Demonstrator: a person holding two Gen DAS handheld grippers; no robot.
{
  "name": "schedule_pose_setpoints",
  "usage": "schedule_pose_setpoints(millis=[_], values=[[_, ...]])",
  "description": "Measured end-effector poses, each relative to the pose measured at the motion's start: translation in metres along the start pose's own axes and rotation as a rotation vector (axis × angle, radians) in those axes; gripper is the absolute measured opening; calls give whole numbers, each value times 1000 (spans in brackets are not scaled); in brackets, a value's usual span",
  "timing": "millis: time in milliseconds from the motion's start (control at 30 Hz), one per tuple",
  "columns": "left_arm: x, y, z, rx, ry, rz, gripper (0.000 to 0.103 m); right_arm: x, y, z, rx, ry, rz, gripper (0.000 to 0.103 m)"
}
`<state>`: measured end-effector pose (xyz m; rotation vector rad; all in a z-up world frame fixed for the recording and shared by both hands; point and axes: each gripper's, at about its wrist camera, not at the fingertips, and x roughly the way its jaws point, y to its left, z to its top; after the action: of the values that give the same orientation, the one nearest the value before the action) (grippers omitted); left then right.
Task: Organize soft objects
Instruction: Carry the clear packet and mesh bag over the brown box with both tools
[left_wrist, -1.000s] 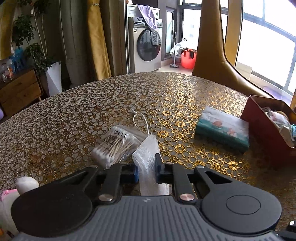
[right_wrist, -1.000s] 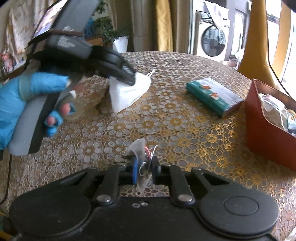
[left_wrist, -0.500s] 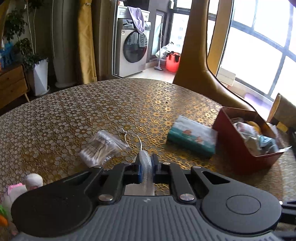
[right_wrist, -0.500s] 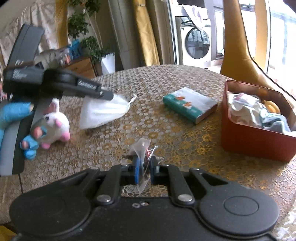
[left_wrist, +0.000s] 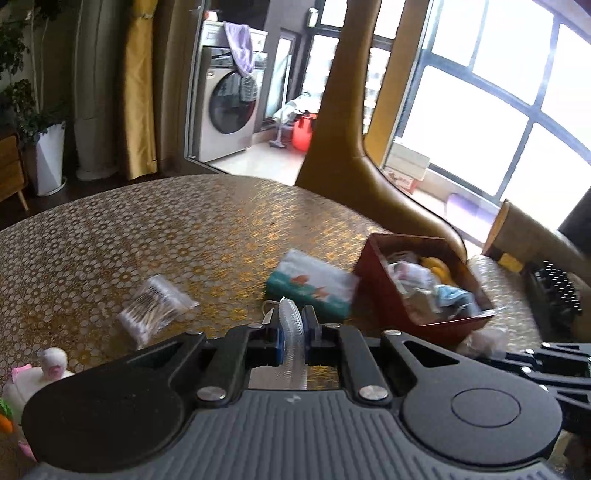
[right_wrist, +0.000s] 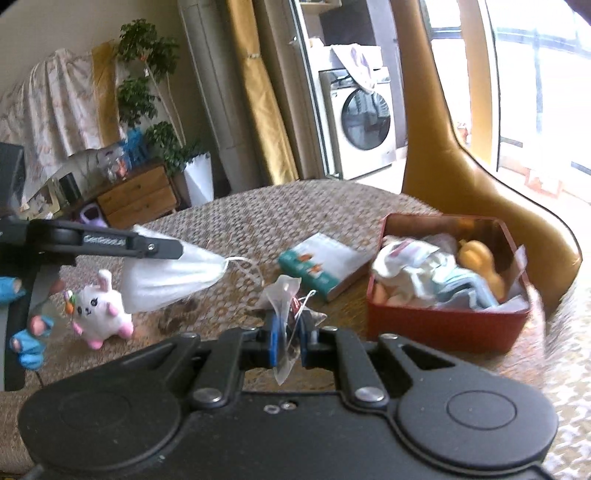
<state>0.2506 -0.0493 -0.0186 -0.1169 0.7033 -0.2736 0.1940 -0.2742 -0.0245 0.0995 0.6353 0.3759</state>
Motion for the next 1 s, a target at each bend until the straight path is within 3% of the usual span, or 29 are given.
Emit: schedule_pose_setpoints(millis=[533, 1000], values=[[-11, -96, 39, 90, -76, -171, 9, -29, -55, 30, 5, -71, -108, 10], [42, -176, 62, 143, -124, -250, 9, -18, -108, 40, 13, -61, -217, 10]])
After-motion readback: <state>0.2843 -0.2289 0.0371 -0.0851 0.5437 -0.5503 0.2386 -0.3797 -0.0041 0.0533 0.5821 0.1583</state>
